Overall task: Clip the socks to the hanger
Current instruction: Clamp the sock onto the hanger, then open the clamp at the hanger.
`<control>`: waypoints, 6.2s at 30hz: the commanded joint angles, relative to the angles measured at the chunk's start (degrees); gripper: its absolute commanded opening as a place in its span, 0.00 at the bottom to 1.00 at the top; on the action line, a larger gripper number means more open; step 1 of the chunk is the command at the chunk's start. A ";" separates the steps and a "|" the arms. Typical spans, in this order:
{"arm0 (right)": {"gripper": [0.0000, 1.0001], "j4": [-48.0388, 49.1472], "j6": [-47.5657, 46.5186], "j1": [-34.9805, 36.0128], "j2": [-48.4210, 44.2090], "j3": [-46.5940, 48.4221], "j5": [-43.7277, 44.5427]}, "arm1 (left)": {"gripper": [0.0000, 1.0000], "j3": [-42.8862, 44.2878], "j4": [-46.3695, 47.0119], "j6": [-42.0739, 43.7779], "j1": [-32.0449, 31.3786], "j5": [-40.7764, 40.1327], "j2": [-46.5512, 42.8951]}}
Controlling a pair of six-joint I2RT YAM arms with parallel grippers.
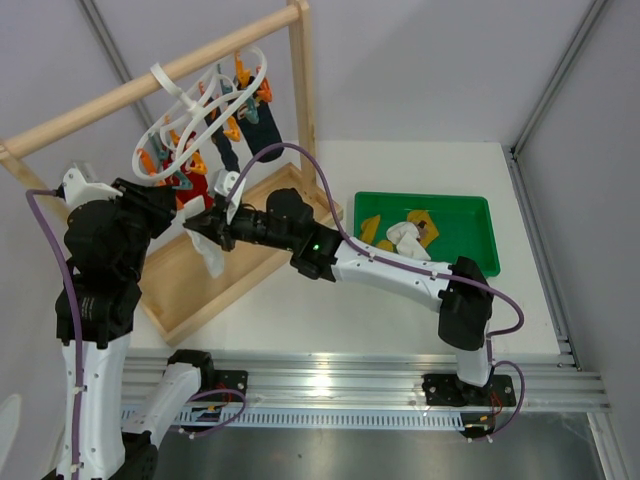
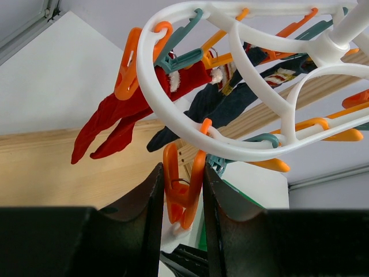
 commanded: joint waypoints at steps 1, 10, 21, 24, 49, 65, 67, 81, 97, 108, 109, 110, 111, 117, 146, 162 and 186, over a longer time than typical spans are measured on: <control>0.00 4.23 0.01 0.47 0.51 2.96 1.79 | 0.01 -0.94 -4.13 -0.89 0.63 0.70 0.12; 0.00 5.99 0.01 0.38 -0.72 2.69 2.58 | 0.01 -1.21 -4.48 0.17 0.63 0.17 0.03; 0.00 4.76 -0.96 -0.23 -1.34 3.57 1.79 | 0.01 -1.55 -4.48 0.87 0.63 0.52 -0.15; 0.00 4.14 -1.22 -0.23 -1.60 3.66 1.35 | 0.01 -1.73 -4.65 1.40 0.63 0.17 -0.23; 0.00 2.21 -2.01 -1.11 -1.25 5.86 0.65 | 0.01 -1.64 -5.53 3.07 0.63 0.26 -0.76; 0.09 2.65 -1.31 -1.03 -0.99 6.04 1.26 | 0.73 -1.82 -4.83 3.59 0.63 -0.18 -2.96; 0.19 2.65 -1.14 -1.03 -1.16 5.86 1.00 | 0.76 -1.21 -5.00 3.68 0.63 -0.53 -3.31; 0.76 0.10 -1.66 -2.34 -10.03 -6.52 2.49 | 1.00 9.43 -10.27 9.65 0.63 -5.37 -7.79; 0.75 6.07 -4.30 -6.65 -7.67 -2.68 2.59 | 0.99 12.95 -12.92 14.41 0.63 -1.42 -9.11; 0.75 8.10 -4.65 -6.91 0.32 7.25 -1.02 | 1.00 10.57 -11.77 13.88 0.63 2.45 -7.88; 0.75 8.01 -4.65 -6.91 1.55 8.05 -1.28 | 1.00 10.57 -11.51 13.79 0.63 3.15 -7.79; 0.75 8.10 -4.65 -7.00 2.08 8.93 -1.63 | 1.00 10.57 -11.33 13.62 0.63 3.59 -7.71; 0.75 8.10 -4.65 -6.92 2.70 10.50 -2.42 | 1.00 10.57 -11.16 13.53 0.63 3.77 -7.53; 0.75 8.80 -3.95 -7.00 6.30 15.00 -3.66 | 0.99 11.19 -10.72 13.35 0.63 6.14 -6.48; 0.10 9.24 -4.39 -2.61 1.03 7.53 -0.76 | 0.68 14.09 -1.75 8.08 0.63 8.87 2.04; 0.12 5.73 -5.09 -1.11 2.53 12.01 4.78 | 0.39 13.03 1.59 7.90 0.36 5.97 6.27; 0.39 1.07 -6.85 -1.11 3.06 13.42 5.66 | 0.01 11.98 1.84 12.20 -4.03 -1.15 9.87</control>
